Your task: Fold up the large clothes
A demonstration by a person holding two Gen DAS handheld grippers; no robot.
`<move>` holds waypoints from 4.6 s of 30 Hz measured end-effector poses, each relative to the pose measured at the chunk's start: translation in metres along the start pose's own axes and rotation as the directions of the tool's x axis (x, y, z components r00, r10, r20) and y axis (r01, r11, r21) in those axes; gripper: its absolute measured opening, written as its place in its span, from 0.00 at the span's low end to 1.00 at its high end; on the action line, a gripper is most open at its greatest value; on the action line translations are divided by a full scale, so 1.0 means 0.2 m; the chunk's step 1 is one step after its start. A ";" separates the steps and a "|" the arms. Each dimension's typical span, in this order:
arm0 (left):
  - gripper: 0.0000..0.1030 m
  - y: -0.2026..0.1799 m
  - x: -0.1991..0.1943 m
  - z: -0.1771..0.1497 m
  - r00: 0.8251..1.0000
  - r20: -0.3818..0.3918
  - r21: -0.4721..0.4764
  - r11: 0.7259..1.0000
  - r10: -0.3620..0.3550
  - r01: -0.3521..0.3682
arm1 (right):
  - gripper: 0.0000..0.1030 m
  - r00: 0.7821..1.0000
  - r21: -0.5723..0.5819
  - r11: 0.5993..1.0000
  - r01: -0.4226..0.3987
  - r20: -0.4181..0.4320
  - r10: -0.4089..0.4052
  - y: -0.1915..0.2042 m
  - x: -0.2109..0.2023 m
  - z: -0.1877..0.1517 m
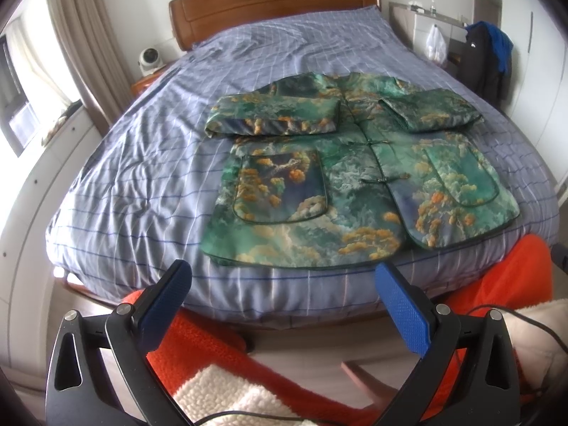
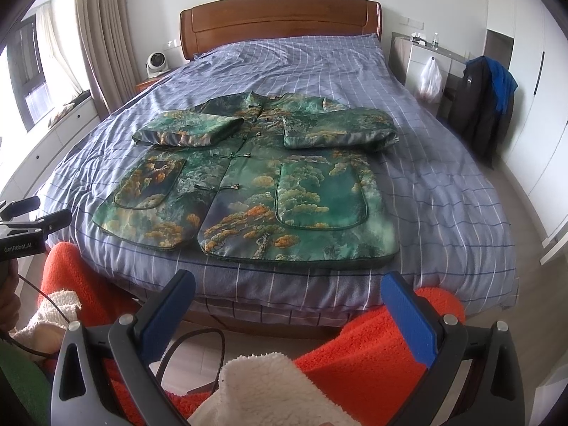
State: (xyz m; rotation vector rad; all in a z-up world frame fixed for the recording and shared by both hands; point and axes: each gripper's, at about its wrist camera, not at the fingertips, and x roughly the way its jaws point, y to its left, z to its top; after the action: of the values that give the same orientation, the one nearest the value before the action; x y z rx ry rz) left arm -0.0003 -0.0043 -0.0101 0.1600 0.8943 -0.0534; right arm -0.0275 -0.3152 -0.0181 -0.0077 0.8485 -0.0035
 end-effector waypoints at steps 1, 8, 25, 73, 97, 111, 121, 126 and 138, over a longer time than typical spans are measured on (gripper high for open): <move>1.00 0.00 0.00 0.00 1.000 0.000 0.000 1.000 0.000 0.000 | 1.00 1.000 0.001 1.000 0.000 0.000 0.000 0.00 0.00 0.00; 1.00 0.03 0.03 -0.04 1.000 -0.003 -0.005 1.000 -0.001 0.001 | 1.00 1.000 0.003 1.000 -0.001 -0.001 0.001 0.00 0.00 0.00; 1.00 0.01 0.03 -0.02 1.000 -0.009 -0.002 1.000 -0.001 0.001 | 1.00 1.000 0.004 1.000 -0.002 -0.008 0.003 0.00 0.01 0.00; 1.00 0.02 0.03 0.02 0.999 -0.022 -0.026 0.999 -0.038 0.038 | 1.00 0.968 -0.022 0.972 0.233 -0.089 -0.234 -0.05 0.09 0.03; 1.00 0.09 0.14 0.05 0.997 -0.045 -0.059 0.996 -0.067 0.065 | 1.00 0.978 -0.055 0.985 0.165 -0.117 -0.170 -0.02 0.15 0.02; 1.00 -0.13 0.75 0.72 0.997 0.069 0.379 0.925 -0.041 0.012 | 0.99 0.997 -0.408 0.910 0.070 0.009 -0.073 -0.02 0.88 0.66; 1.00 -0.49 1.56 1.00 0.990 -0.115 0.396 0.918 0.079 -0.027 | 0.99 0.980 -0.403 0.915 -0.023 -0.189 -0.059 0.10 1.58 0.91; 0.35 -0.36 1.70 1.02 0.985 -0.171 0.304 0.953 0.037 0.017 | 0.80 0.974 -0.427 0.901 0.075 -0.163 -0.158 0.09 1.75 0.94; 0.19 0.77 1.10 1.33 0.996 0.064 -0.130 0.990 0.057 -0.048 | 0.12 0.964 -0.051 0.966 0.254 0.089 -0.249 -0.83 1.01 1.23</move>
State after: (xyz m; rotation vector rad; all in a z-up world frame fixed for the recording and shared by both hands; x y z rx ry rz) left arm 0.3608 0.1095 -0.0001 0.0610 0.8233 0.0475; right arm 0.2914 -0.4812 -0.0054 -0.1736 0.7608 -0.2148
